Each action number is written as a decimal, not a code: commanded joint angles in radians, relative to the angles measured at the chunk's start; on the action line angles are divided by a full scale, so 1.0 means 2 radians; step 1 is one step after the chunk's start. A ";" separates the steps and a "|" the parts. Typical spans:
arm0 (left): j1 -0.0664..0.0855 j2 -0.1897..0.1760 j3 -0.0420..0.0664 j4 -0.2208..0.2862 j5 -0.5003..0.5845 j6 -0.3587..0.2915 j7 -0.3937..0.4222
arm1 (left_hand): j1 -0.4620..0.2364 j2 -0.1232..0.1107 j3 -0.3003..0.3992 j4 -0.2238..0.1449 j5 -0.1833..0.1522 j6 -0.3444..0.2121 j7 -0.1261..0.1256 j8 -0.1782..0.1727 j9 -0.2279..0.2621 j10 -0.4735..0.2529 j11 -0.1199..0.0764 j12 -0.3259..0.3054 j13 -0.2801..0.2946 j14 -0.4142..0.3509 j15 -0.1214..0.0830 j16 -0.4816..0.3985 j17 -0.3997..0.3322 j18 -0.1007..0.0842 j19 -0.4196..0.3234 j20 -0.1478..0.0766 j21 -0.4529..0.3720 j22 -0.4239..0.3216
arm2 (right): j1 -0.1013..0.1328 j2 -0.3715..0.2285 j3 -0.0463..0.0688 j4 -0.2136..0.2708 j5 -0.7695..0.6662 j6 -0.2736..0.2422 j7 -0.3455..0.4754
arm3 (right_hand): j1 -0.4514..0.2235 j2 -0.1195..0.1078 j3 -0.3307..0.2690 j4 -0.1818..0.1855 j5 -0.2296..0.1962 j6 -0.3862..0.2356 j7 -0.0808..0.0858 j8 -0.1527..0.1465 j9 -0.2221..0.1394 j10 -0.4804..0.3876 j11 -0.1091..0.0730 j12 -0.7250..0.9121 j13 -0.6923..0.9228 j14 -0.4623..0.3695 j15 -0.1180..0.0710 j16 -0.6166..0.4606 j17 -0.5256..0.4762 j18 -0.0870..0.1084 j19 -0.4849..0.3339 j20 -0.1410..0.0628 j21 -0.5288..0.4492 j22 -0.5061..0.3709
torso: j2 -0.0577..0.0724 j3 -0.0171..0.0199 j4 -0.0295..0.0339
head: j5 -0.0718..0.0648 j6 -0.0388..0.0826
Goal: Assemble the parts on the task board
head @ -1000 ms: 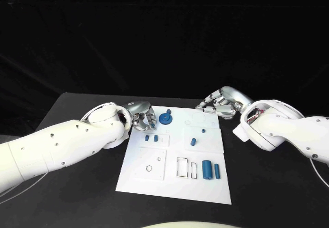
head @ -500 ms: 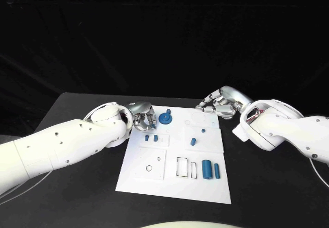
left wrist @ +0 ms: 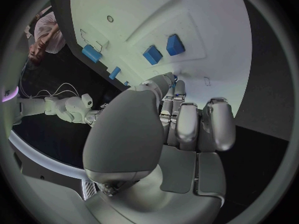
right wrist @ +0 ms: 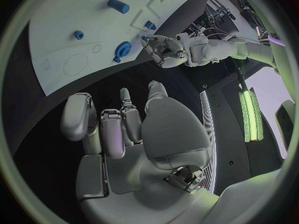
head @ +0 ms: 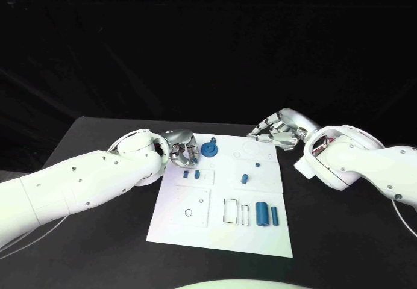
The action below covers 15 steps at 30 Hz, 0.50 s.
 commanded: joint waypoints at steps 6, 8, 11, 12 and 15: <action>0.000 0.002 0.000 0.000 -0.004 0.024 -0.011 | -0.006 0.002 0.001 -0.004 -0.004 0.004 -0.002 -0.003 -0.001 0.004 0.000 -0.004 0.000 0.000 0.001 -0.001 -0.002 -0.005 -0.003 0.001 -0.004 0.045 | 0.000 0.000 0.000 0.001 -0.002 0.000 0.004 | 0.003 0.001 0.000 0.000 0.003 -0.001 0.000 0.003 0.001 0.001 0.000 0.001 0.025 0.030 -0.004 -0.002 0.042 0.003 -0.003 0.000 -0.003 0.017 | 0.000 -0.0002 0.0001 | 0.000 -0.001; 0.000 0.002 0.000 0.000 -0.005 0.024 -0.011 | -0.006 0.002 0.001 -0.004 -0.005 0.004 -0.002 -0.003 -0.001 0.004 0.000 -0.004 0.000 0.000 0.001 -0.001 -0.002 -0.005 -0.003 0.001 -0.004 0.045 | 0.000 0.000 0.000 0.001 -0.002 0.000 0.004 | 0.003 0.001 0.000 0.000 0.003 -0.001 0.000 0.003 0.001 0.001 0.000 0.001 0.025 0.030 -0.004 -0.002 0.042 0.003 -0.003 0.000 -0.003 0.017 | 0.000 -0.0003 0.0001 | 0.000 -0.001; 0.000 0.003 0.000 -0.001 -0.005 0.023 -0.011 | -0.006 0.002 0.001 -0.004 -0.005 0.005 -0.002 -0.003 -0.001 0.005 0.000 -0.005 0.001 0.000 0.001 -0.002 -0.003 -0.005 -0.003 0.001 -0.004 0.045 | 0.000 0.000 0.000 0.001 -0.002 0.000 0.004 | 0.003 0.001 0.000 0.000 0.003 -0.001 0.000 0.003 0.001 0.001 0.000 0.001 0.025 0.030 -0.004 -0.002 0.042 0.003 -0.003 0.000 -0.003 0.017 | 0.000 -0.0002 0.0001 | 0.000 -0.001; 0.000 0.003 0.000 -0.001 -0.005 0.023 -0.011 | -0.006 0.002 0.001 -0.004 -0.005 0.005 -0.002 -0.003 -0.001 0.005 0.000 -0.005 0.001 0.000 0.001 -0.002 -0.003 -0.005 -0.003 0.001 -0.004 0.045 | 0.000 0.000 0.000 0.001 -0.002 0.000 0.004 | 0.003 0.001 0.000 0.000 0.003 -0.001 0.000 0.003 0.001 0.001 0.000 0.001 0.025 0.030 -0.004 -0.002 0.042 0.003 -0.003 0.000 -0.003 0.017 | 0.000 -0.0002 0.0001 | 0.000 -0.001; 0.000 0.004 0.000 -0.001 -0.005 0.022 -0.011 | -0.006 0.002 0.001 -0.004 -0.005 0.005 -0.002 -0.003 -0.001 0.005 0.000 -0.005 0.001 0.000 0.001 -0.002 -0.003 -0.005 -0.003 0.001 -0.004 0.045 | 0.000 0.000 0.000 0.001 -0.002 0.000 0.004 | 0.003 0.001 0.000 0.000 0.003 -0.001 0.000 0.003 0.001 0.001 0.000 0.001 0.025 0.030 -0.004 -0.002 0.042 0.003 -0.003 0.000 -0.003 0.017 | 0.000 -0.0002 0.0001 | 0.000 -0.001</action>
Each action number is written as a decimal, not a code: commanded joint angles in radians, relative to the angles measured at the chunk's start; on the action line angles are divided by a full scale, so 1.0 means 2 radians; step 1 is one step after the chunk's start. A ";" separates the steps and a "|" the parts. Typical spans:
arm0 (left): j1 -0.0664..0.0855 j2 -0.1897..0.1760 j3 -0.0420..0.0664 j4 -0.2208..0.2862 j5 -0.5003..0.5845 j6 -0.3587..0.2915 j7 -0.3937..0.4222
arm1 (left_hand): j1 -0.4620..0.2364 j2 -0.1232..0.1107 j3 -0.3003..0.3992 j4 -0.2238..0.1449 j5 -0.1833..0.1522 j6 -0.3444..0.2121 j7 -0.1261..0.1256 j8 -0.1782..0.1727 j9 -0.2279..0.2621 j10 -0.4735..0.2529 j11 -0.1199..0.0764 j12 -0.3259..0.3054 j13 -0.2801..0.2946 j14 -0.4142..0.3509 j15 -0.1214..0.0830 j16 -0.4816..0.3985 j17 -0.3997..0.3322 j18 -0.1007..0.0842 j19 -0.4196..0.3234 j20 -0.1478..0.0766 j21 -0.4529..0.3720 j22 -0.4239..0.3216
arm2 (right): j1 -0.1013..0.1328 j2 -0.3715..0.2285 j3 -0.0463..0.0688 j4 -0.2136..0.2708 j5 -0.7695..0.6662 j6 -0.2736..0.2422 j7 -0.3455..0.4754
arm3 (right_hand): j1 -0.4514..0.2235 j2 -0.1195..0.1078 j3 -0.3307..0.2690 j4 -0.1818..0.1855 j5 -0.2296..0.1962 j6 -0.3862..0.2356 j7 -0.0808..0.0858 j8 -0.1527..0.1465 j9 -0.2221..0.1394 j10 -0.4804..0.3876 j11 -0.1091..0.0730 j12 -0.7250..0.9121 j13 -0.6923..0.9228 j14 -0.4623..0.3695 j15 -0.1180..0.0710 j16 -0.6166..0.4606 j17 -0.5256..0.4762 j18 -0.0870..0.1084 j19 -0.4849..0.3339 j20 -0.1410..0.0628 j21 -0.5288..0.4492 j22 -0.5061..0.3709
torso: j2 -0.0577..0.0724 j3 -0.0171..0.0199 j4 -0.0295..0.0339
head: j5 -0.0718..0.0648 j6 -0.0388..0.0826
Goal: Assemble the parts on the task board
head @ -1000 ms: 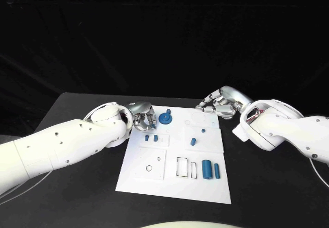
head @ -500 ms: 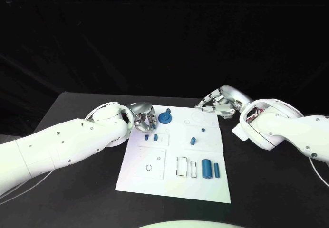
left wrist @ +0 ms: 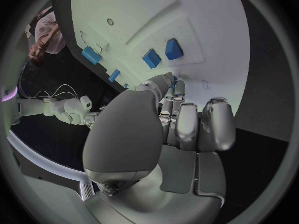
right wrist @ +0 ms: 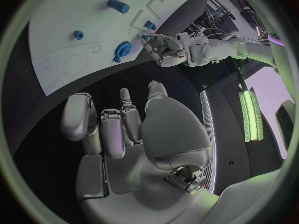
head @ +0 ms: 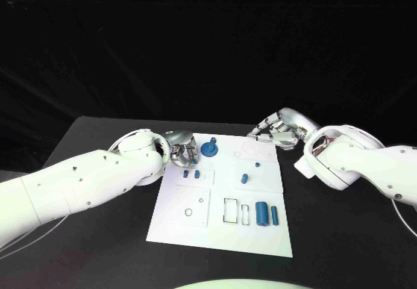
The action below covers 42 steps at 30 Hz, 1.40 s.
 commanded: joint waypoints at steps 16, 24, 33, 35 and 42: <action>0.000 0.007 0.000 -0.005 -0.003 0.005 -0.003 | -0.007 0.000 -0.001 -0.003 -0.005 0.003 0.001 -0.004 -0.002 0.006 0.000 -0.005 0.001 0.000 0.001 -0.001 0.000 -0.005 -0.003 0.001 -0.001 0.045 | 0.000 -0.001 0.000 0.002 -0.002 0.000 0.004 | 0.003 0.001 0.000 0.000 0.003 -0.001 0.000 0.003 0.000 0.001 0.000 0.001 0.025 0.030 -0.004 -0.002 0.041 0.003 -0.003 0.000 -0.003 0.017 | 0.000 0.0002 -0.0002 | -0.002 0.000; 0.000 0.009 0.000 -0.007 -0.003 0.009 -0.007 | -0.008 0.001 0.000 -0.003 -0.005 0.002 0.001 -0.005 -0.003 0.006 0.001 -0.007 0.001 0.000 0.001 0.000 0.001 -0.005 -0.003 0.001 -0.002 0.044 | 0.000 0.000 0.000 0.001 -0.002 0.001 0.004 | 0.003 0.001 0.000 0.000 0.003 -0.001 0.000 0.003 0.000 0.001 0.000 0.001 0.025 0.030 -0.004 -0.002 0.041 0.003 -0.003 0.000 -0.003 0.017 | 0.000 0.0003 0.0000 | -0.002 0.000; 0.000 0.011 0.000 -0.010 -0.002 0.016 -0.013 | -0.012 0.000 0.001 -0.004 -0.005 -0.009 0.005 -0.008 -0.009 0.004 0.003 -0.014 0.002 -0.001 0.003 -0.001 -0.001 -0.004 -0.004 0.002 -0.003 0.044 | 0.000 0.000 0.000 0.002 -0.002 0.001 0.004 | 0.003 0.001 -0.001 0.000 0.003 -0.001 0.000 0.003 0.001 0.001 0.000 0.001 0.025 0.030 -0.005 -0.003 0.041 0.003 -0.003 -0.001 -0.003 0.016 | 0.000 0.0000 0.0001 | -0.002 -0.001; 0.000 0.011 0.000 -0.010 -0.002 0.017 -0.014 | -0.012 0.000 0.002 -0.004 -0.005 -0.009 0.005 -0.008 -0.009 0.004 0.004 -0.014 0.002 -0.001 0.003 -0.001 -0.001 -0.004 -0.004 0.002 -0.003 0.044 | 0.000 0.000 0.000 0.002 -0.002 0.001 0.004 | 0.003 0.001 -0.001 0.000 0.003 0.000 -0.001 0.003 0.001 0.001 0.000 0.000 0.024 0.030 -0.005 -0.003 0.040 0.003 -0.003 -0.001 -0.005 0.016 | 0.000 0.0000 0.0000 | -0.001 -0.001; 0.000 0.010 0.000 -0.010 -0.002 0.016 -0.012 | -0.012 0.000 0.002 -0.004 -0.005 -0.010 0.006 -0.008 -0.010 0.005 0.004 -0.015 0.002 -0.002 0.003 -0.002 -0.004 -0.004 -0.005 0.002 -0.004 0.043 | 0.000 0.000 0.000 0.002 -0.002 0.001 0.004 | 0.003 0.001 -0.001 0.000 0.003 0.000 -0.001 0.003 0.001 0.001 0.000 0.000 0.024 0.030 -0.005 -0.003 0.040 0.003 -0.003 -0.001 -0.005 0.016 | 0.000 0.0000 0.0003 | -0.001 -0.002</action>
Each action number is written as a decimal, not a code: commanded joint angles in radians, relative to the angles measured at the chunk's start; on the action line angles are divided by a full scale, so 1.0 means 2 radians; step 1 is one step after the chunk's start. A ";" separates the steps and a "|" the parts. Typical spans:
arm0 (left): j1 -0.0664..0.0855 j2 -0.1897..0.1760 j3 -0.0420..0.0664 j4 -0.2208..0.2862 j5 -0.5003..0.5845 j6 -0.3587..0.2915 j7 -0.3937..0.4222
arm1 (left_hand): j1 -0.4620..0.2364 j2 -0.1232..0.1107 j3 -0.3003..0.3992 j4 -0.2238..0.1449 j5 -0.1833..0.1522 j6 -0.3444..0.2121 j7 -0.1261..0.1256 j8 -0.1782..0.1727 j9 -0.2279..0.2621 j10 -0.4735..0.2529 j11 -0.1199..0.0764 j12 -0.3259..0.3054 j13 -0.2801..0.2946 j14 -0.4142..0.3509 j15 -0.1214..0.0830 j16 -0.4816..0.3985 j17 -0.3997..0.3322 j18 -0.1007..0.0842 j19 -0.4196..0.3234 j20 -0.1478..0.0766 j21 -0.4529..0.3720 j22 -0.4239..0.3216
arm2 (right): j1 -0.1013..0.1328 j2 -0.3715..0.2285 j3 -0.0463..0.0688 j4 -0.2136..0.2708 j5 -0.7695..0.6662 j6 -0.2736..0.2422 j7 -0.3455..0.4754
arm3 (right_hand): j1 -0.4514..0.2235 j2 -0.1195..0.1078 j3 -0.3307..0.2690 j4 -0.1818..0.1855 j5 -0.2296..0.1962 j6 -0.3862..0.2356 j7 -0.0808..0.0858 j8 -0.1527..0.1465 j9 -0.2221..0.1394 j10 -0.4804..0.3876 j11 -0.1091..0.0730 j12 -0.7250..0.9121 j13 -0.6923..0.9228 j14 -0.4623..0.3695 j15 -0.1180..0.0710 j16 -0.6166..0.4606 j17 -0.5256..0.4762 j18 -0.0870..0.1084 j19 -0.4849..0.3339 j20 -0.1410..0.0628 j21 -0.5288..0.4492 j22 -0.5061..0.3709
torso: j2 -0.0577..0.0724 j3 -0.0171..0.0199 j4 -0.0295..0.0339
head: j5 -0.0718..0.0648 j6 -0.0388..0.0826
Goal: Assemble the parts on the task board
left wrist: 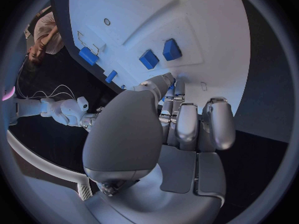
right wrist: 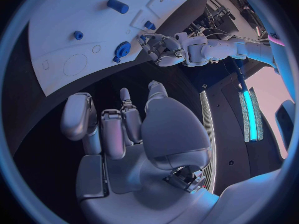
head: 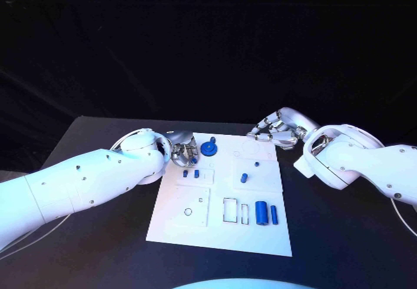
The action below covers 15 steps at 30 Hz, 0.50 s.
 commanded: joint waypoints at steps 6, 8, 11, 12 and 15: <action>0.000 0.000 0.000 0.002 0.001 0.006 0.001 | -0.006 -0.003 0.000 -0.003 -0.003 -0.009 0.000 -0.001 -0.004 0.002 0.004 -0.005 0.001 -0.003 0.003 -0.003 -0.004 -0.004 -0.003 0.001 -0.004 0.043 | 0.000 0.000 0.000 0.001 -0.003 0.001 0.004 | 0.003 0.001 -0.001 0.000 0.003 0.000 -0.001 0.003 0.000 0.001 0.000 0.000 0.024 0.028 -0.003 -0.003 0.040 0.003 -0.003 -0.001 -0.002 0.016 | 0.000 0.0001 -0.0001 | 0.000 -0.001; 0.000 0.000 0.000 0.002 0.002 0.005 0.001 | -0.008 -0.004 0.000 -0.003 -0.003 -0.016 0.000 -0.002 -0.007 0.003 0.004 -0.006 0.002 -0.003 0.003 -0.003 -0.006 -0.004 -0.003 0.001 -0.004 0.043 | 0.000 0.000 0.000 0.000 -0.003 0.001 0.004 | 0.003 0.001 -0.001 0.000 0.003 0.000 -0.001 0.003 0.000 0.001 0.000 0.000 0.024 0.028 -0.003 -0.003 0.040 0.003 -0.003 -0.001 -0.002 0.016 | 0.000 0.0001 -0.0001 | 0.000 -0.001; 0.000 0.000 0.000 0.001 0.003 0.006 0.000 | -0.009 -0.005 0.000 -0.003 -0.004 -0.019 0.000 -0.002 -0.008 0.004 0.004 -0.008 0.002 -0.003 0.003 -0.004 -0.007 -0.004 -0.003 0.001 -0.004 0.043 | 0.000 0.000 0.000 0.000 -0.003 0.001 0.004 | 0.004 0.001 -0.001 0.000 0.003 -0.001 -0.001 0.003 0.000 0.000 0.000 0.000 0.023 0.028 -0.003 -0.004 0.039 0.003 -0.003 -0.001 -0.003 0.015 | 0.000 0.0000 -0.0001 | 0.000 -0.001; 0.000 0.000 0.000 0.001 0.004 0.006 -0.001 | -0.009 -0.006 0.000 -0.003 -0.004 -0.020 0.001 -0.002 -0.009 0.004 0.004 -0.008 0.002 -0.004 0.003 -0.004 -0.007 -0.004 -0.003 0.002 -0.004 0.043 | 0.000 0.000 0.000 0.001 -0.003 0.000 0.004 | 0.004 0.001 -0.001 0.000 0.003 -0.001 -0.001 0.003 0.000 0.000 0.000 0.000 0.023 0.028 -0.003 -0.004 0.039 0.003 -0.003 -0.001 -0.003 0.015 | 0.000 0.0001 -0.0001 | 0.000 -0.001; 0.000 0.000 0.000 -0.001 0.005 0.008 -0.002 | -0.010 -0.006 0.000 -0.003 -0.005 -0.024 0.001 -0.002 -0.011 0.005 0.004 -0.010 0.003 -0.004 0.004 -0.004 -0.008 -0.004 -0.003 0.002 -0.005 0.043 | 0.000 -0.001 0.000 0.001 -0.003 0.000 0.004 | 0.004 0.001 -0.001 0.000 0.003 -0.001 -0.001 0.003 0.000 0.000 0.000 0.000 0.023 0.028 -0.003 -0.004 0.039 0.003 -0.003 -0.001 -0.003 0.015 | 0.000 0.0003 -0.0001 | 0.000 -0.001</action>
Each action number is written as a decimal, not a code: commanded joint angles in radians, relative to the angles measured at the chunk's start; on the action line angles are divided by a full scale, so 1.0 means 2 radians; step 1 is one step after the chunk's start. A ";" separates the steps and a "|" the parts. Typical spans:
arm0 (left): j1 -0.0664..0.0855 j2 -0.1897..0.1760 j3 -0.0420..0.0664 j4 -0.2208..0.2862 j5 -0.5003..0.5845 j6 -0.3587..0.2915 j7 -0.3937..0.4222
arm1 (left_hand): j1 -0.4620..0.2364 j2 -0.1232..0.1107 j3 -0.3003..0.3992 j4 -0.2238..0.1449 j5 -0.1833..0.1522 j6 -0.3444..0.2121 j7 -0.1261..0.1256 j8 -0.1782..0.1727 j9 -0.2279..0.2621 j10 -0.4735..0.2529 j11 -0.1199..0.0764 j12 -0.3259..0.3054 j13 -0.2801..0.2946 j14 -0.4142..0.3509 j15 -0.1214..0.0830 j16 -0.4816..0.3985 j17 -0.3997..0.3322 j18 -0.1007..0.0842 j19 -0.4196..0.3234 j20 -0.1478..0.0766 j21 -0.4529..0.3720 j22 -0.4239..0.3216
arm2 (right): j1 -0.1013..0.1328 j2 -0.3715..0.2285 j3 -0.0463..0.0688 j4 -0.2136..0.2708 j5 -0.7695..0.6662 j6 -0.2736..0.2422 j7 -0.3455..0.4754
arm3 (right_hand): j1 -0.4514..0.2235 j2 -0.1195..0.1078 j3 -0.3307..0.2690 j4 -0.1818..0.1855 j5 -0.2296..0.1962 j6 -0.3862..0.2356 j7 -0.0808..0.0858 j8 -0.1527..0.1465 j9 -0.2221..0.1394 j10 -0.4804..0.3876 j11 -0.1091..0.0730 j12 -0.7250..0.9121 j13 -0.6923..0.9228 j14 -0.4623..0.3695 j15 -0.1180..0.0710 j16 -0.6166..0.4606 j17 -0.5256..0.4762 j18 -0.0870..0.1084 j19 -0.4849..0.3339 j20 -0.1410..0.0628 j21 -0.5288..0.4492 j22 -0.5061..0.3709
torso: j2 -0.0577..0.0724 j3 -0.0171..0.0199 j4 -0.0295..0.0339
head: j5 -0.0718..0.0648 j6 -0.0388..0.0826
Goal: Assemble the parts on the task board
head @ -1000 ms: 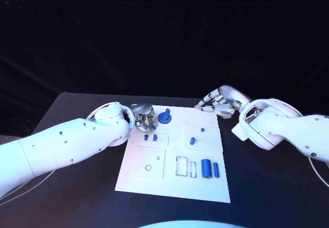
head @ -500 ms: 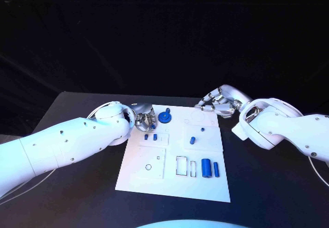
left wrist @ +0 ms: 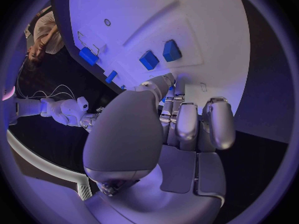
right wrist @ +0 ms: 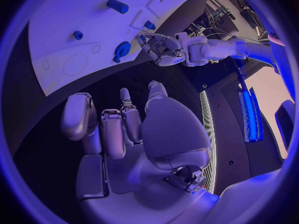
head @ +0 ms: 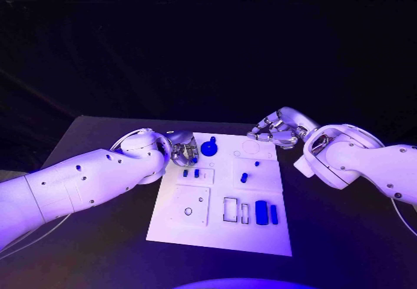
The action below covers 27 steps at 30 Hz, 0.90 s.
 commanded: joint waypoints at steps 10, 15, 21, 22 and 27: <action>0.000 -0.005 0.000 -0.001 0.005 0.007 -0.005 | -0.006 -0.005 0.001 -0.004 -0.004 -0.027 0.004 -0.002 -0.013 0.005 0.004 -0.010 0.002 -0.003 0.004 -0.002 -0.004 -0.004 -0.004 0.003 -0.004 0.042 | 0.000 -0.001 0.000 -0.002 -0.004 0.003 0.001 | 0.007 0.000 -0.004 0.000 0.001 -0.005 0.000 0.002 0.000 -0.043 0.000 -0.048 -0.030 0.021 -0.003 -0.021 0.015 0.009 -0.018 -0.001 -0.038 -0.003 | 0.000 -0.0001 -0.0004 | -0.001 0.000; 0.000 -0.011 0.000 0.001 0.005 0.001 -0.006 | -0.007 -0.006 0.002 -0.004 -0.003 -0.033 0.005 -0.002 -0.017 0.006 0.005 -0.012 0.003 -0.004 0.004 -0.003 -0.005 -0.004 -0.004 0.003 -0.005 0.042 | 0.000 -0.002 0.000 -0.005 -0.005 0.012 -0.004 | 0.016 0.003 -0.008 0.000 -0.015 -0.007 0.000 0.003 0.000 -0.160 0.000 -0.209 -0.195 0.006 -0.003 -0.068 -0.038 0.020 -0.044 -0.001 -0.108 -0.040 | 0.000 -0.0002 -0.0001 | -0.001 0.000; 0.000 -0.023 0.000 0.006 0.022 -0.038 0.004 | -0.006 -0.005 0.004 -0.004 -0.003 -0.033 0.006 0.002 -0.021 0.006 0.006 -0.016 0.004 -0.010 0.005 -0.011 -0.024 -0.001 -0.011 0.004 -0.015 0.034 | 0.000 0.000 0.000 -0.013 -0.043 0.043 -0.014 | 0.102 0.006 0.011 -0.022 -0.066 0.001 0.001 0.006 0.001 -0.195 0.000 -0.361 -0.325 0.002 -0.005 -0.104 -0.074 0.024 -0.047 -0.002 -0.143 -0.058 | 0.000 -0.0003 0.0000 | 0.000 0.002; 0.000 -0.026 0.000 0.008 0.030 -0.048 0.007 | -0.006 -0.005 0.005 -0.004 -0.003 -0.027 0.006 0.005 -0.021 0.007 0.006 -0.017 0.005 -0.011 0.005 -0.013 -0.027 -0.001 -0.012 0.004 -0.016 0.033 | 0.000 0.000 0.000 -0.015 -0.055 0.049 -0.016 | 0.115 0.006 0.015 -0.024 -0.076 0.003 0.002 0.005 0.000 -0.192 0.002 -0.384 -0.346 0.004 -0.004 -0.104 -0.073 0.023 -0.043 -0.003 -0.139 -0.056 | -0.001 -0.0003 0.0000 | 0.000 0.002; 0.003 -0.051 0.001 0.017 0.143 -0.111 0.035 | -0.007 -0.003 0.008 -0.004 -0.002 -0.012 0.005 0.009 -0.023 0.007 0.006 -0.021 0.006 -0.026 0.005 -0.037 -0.070 0.007 -0.033 0.004 -0.044 0.010 | -0.003 0.002 0.000 -0.023 -0.129 0.080 -0.022 | 0.177 0.005 0.042 -0.028 -0.094 0.026 0.003 -0.004 -0.006 -0.156 0.007 -0.495 -0.447 0.017 -0.002 -0.080 -0.047 0.015 -0.017 -0.005 -0.094 -0.028 | -0.001 0.0002 0.0003 | -0.008 0.005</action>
